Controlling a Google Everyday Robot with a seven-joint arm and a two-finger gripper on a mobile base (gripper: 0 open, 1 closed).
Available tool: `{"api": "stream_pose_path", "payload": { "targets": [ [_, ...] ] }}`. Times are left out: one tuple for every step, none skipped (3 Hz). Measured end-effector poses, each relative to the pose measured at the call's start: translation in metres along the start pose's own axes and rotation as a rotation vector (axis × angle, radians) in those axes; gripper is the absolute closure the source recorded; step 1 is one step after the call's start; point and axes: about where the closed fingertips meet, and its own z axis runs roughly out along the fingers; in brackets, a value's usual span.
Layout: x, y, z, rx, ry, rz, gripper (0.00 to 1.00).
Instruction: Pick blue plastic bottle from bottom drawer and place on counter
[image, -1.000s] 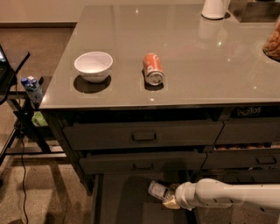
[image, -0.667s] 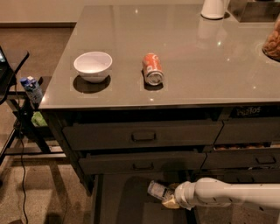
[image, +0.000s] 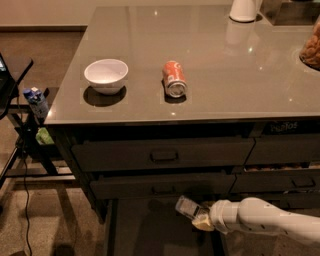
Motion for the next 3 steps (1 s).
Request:
{"api": "stream_pose_path", "payload": {
  "targets": [
    [-0.036,-0.008,-0.058,0.086,0.003,-0.053,1.0],
    [-0.036,-0.008,-0.058,0.086,0.003,-0.053,1.0],
    [-0.04,-0.011,-0.073,0.098,-0.006,-0.043,1.0]
  ]
}}
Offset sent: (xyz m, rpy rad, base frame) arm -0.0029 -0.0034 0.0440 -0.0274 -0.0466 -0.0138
